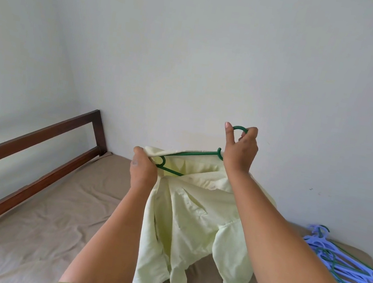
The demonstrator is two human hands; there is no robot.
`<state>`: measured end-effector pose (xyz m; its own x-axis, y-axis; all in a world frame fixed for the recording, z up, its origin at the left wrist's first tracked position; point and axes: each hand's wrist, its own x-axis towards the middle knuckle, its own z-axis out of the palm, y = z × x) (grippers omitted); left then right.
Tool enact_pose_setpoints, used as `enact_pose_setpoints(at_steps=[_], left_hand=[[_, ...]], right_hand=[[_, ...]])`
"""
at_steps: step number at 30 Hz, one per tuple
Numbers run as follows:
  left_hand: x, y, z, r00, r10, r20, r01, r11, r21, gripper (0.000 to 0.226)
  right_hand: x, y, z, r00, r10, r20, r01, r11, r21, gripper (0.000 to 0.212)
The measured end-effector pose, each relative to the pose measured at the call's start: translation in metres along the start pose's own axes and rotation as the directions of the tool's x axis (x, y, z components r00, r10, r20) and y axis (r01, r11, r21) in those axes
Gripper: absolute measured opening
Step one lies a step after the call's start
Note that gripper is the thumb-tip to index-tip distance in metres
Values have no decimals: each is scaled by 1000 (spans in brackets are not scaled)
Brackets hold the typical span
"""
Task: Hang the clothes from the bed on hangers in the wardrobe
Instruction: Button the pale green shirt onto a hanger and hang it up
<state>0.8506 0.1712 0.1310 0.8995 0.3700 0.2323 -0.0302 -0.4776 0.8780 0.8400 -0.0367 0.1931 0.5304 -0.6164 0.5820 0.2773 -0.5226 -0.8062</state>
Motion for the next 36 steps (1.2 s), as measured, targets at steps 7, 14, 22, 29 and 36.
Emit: enact_pose_setpoints(at_steps=[7,14,22,29,36], left_hand=[[10,-24,-14,962,205,179,-221,972,80,8],[32,-2,-31,919,-81,386,190,949,-252,15],[38,-18,-41,961,121,249,-130,991,21,19],[26,-13,-29,949,244,199,-275,950,146,15],[14,5,-26,966,256,26,-251,916,313,19]], right_hand=[[5,7,-3,1000,-4,2,4,999,-35,42],[4,2,-7,997,-45,55,47,998,-31,31],[12,2,-16,991,118,60,-119,993,12,23],[13,3,-13,997,57,-44,-56,998,10,29],[9,1,-13,979,-202,-40,201,979,-32,37]])
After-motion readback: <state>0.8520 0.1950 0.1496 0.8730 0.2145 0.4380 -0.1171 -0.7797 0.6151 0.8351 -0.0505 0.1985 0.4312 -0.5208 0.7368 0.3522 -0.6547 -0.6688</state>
